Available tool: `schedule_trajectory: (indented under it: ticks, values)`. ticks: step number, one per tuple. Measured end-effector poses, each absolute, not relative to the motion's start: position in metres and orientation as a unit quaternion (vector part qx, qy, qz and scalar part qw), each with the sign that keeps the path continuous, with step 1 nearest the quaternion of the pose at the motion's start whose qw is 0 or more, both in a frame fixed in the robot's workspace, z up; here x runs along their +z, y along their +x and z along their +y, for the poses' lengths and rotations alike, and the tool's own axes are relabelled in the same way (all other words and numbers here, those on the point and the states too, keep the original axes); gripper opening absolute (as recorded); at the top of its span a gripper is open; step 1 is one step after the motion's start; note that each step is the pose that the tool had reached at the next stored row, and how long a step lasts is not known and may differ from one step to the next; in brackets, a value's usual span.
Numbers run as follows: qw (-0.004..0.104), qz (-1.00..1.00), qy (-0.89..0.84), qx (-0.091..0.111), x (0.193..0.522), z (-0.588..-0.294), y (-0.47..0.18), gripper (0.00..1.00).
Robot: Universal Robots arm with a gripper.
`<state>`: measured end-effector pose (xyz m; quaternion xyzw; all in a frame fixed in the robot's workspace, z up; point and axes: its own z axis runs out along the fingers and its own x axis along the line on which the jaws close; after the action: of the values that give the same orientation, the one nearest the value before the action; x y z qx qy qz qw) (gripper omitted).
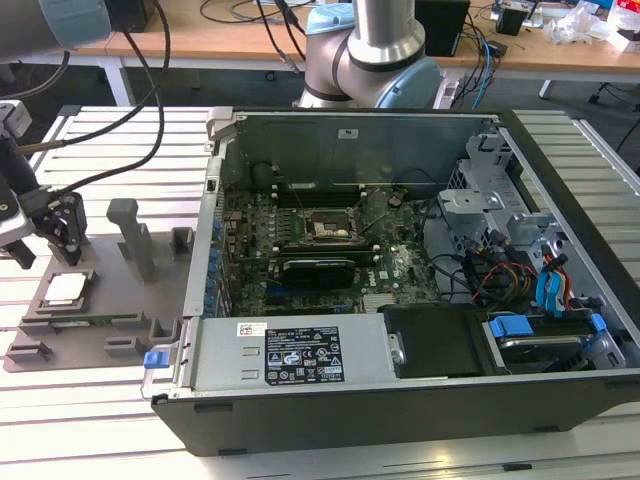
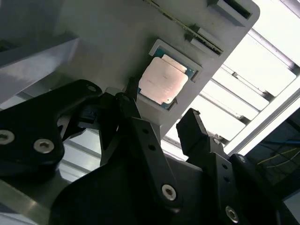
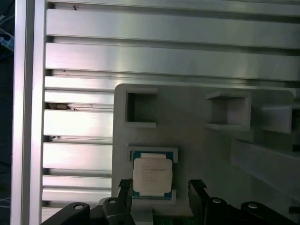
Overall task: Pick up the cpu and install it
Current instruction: 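Pick up the cpu and move it towards the insertion slot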
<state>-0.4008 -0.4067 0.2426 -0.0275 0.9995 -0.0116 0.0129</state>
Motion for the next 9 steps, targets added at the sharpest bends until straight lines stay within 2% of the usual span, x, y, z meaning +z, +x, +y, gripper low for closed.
schedule_trajectory:
  ticks: [9]
  values:
    - [0.013, 0.999, -0.035, -0.011, 0.2328, -0.4075, -0.4016, 0.6]
